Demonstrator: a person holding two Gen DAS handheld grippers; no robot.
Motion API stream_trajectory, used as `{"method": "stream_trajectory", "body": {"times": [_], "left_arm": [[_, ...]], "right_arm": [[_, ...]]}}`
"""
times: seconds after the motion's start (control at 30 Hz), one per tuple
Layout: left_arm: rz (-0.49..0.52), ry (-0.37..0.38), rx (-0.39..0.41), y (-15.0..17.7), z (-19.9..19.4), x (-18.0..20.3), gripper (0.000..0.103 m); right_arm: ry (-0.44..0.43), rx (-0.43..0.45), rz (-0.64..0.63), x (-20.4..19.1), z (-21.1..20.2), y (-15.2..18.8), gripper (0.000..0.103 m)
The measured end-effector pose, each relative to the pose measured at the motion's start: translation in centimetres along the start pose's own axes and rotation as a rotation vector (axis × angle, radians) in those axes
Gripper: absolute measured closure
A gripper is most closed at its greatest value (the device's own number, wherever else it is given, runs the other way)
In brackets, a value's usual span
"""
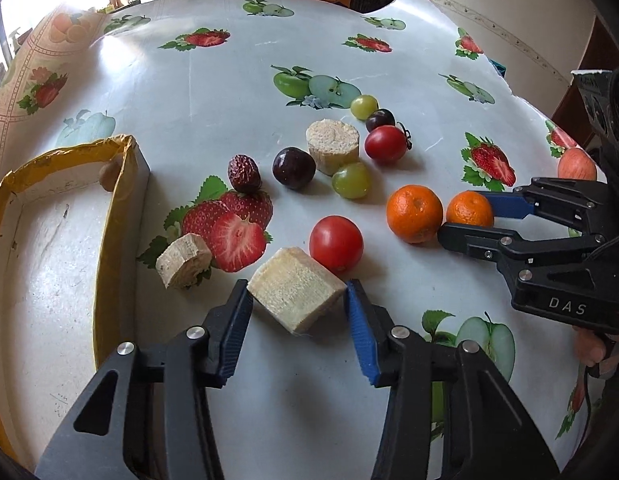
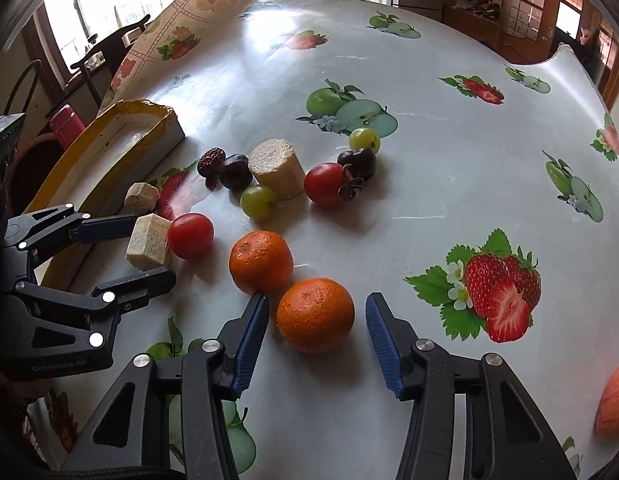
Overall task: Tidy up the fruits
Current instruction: 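Grasp a pale banana chunk with the left tool while the right tool grasps a mandarin orange, then carry both into the yellow-rimmed tray and open both tools to release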
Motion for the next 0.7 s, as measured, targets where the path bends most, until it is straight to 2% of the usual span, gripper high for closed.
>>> {"method": "stream_trajectory", "body": {"times": [0.03, 0.07, 0.37, 0.7], "left_arm": [[0.007, -0.006, 0.005, 0.2, -0.1, 0.1, 0.057], [0.013, -0.012, 0.015, 0.3, -0.2, 0.2, 0.058], [0.006, 0.032, 0.052, 2.5, -2.8, 0.6, 0.058], [-0.005, 0.058, 0.067, 5.4, -5.4, 0.5, 0.058]], "right_arm": [[-0.008, 0.005, 0.001, 0.0, 0.0, 0.0, 0.065], [-0.016, 0.006, 0.005, 0.0, 0.0, 0.0, 0.066], [-0.043, 0.027, 0.033, -0.2, -1.3, 1.9, 0.067], [-0.06, 0.047, 0.017, -2.6, -3.7, 4.7, 0.067]]}}
Point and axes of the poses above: each gripper's, at about its wrist camera, not at the fingertips, and z roughly the way its jaws point, x to its right, y to its underside, the point moved 1 cm from there along z, roughly the way its jaws point, and after that the axes turned 4 degrees about -x, right-handed, at the moved point
